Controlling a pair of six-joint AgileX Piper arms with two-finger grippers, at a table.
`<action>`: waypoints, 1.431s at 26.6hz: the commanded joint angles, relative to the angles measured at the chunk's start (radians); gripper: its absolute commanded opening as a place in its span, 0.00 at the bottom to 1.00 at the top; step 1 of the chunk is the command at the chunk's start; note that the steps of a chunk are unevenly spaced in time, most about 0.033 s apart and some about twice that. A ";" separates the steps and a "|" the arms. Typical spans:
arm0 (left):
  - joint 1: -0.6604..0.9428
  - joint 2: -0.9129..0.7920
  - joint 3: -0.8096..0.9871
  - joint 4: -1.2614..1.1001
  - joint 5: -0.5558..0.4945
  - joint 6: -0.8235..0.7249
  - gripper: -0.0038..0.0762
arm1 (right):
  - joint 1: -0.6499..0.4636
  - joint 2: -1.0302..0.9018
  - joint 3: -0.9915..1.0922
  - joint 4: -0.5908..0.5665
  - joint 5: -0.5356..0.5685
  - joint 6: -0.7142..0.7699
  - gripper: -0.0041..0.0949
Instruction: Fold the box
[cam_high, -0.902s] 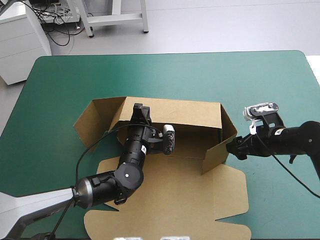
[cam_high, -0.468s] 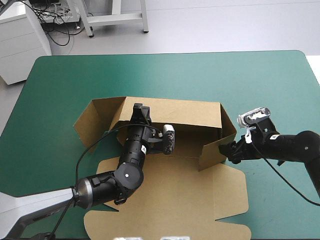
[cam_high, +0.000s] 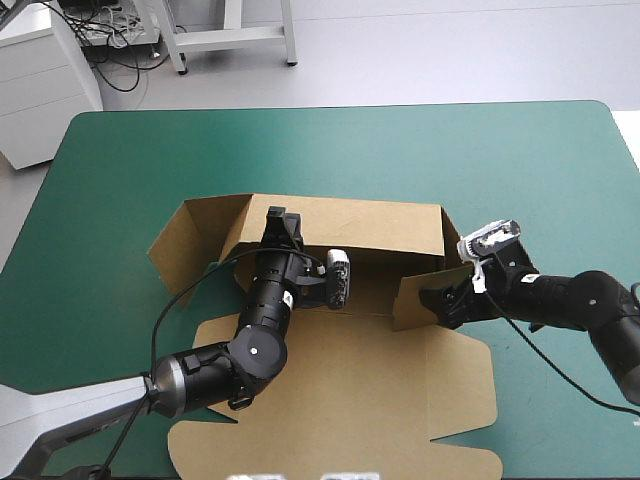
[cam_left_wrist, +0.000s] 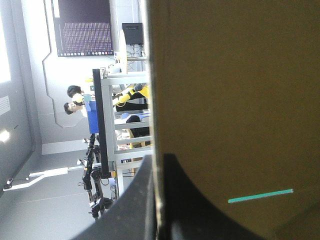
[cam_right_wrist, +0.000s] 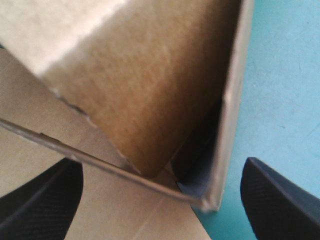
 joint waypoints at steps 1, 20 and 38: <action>-0.004 -0.036 -0.030 0.090 0.036 -0.013 0.01 | 0.073 0.007 -0.023 0.044 -0.130 0.011 0.83; -0.004 -0.036 -0.030 0.088 0.032 -0.013 0.01 | 0.153 0.090 -0.023 0.021 -0.405 -0.015 0.83; -0.004 -0.036 -0.030 0.076 0.016 -0.020 0.01 | 0.221 0.137 -0.025 0.090 -0.631 -0.098 0.02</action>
